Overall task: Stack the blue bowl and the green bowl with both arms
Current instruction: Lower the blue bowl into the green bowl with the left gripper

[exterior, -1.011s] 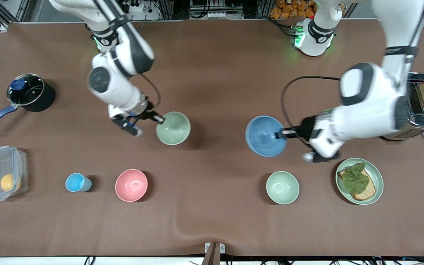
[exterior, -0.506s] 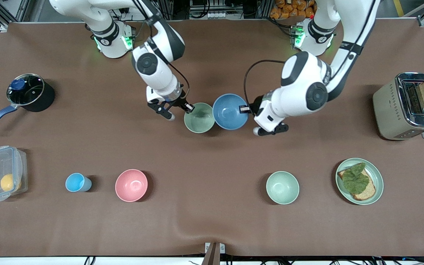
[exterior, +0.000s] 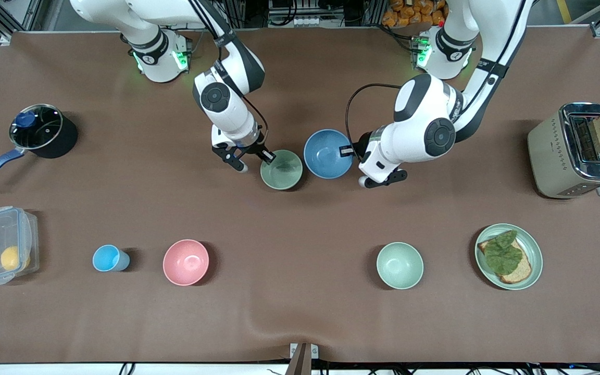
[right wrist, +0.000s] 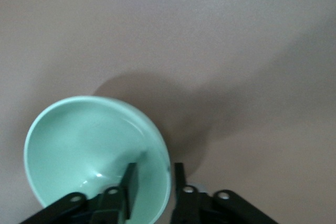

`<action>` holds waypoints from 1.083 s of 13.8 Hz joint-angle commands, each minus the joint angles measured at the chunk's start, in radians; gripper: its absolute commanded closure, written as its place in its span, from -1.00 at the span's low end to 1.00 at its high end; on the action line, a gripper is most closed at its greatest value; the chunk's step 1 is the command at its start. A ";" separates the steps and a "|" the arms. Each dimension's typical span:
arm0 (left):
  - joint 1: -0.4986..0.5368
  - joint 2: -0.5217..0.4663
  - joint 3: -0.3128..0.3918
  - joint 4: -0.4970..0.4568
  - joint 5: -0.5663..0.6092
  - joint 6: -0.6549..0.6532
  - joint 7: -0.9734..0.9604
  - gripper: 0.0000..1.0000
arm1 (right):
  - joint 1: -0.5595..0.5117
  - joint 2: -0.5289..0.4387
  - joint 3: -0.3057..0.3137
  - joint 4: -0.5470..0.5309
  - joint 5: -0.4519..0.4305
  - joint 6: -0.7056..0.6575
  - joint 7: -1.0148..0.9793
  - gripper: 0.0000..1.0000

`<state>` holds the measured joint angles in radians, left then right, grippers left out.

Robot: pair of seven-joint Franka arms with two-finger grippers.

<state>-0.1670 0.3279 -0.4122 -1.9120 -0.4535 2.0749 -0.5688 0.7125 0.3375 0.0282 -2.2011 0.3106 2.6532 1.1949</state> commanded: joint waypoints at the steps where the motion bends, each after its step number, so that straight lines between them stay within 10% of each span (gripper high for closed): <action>1: -0.002 -0.021 -0.005 -0.016 0.019 0.014 -0.026 1.00 | -0.007 -0.023 -0.007 0.004 0.008 -0.022 0.029 -1.00; 6: -0.055 0.020 -0.003 -0.007 0.047 0.082 -0.078 1.00 | -0.140 -0.038 -0.007 0.093 0.045 -0.234 0.038 -1.00; 15: -0.201 0.160 0.000 0.043 0.163 0.312 -0.354 1.00 | -0.149 0.159 -0.005 0.093 0.618 -0.056 -0.113 -1.00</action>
<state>-0.3476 0.4424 -0.4156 -1.9111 -0.3367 2.3650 -0.8605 0.5651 0.4655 0.0191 -2.1181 0.8165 2.5831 1.1698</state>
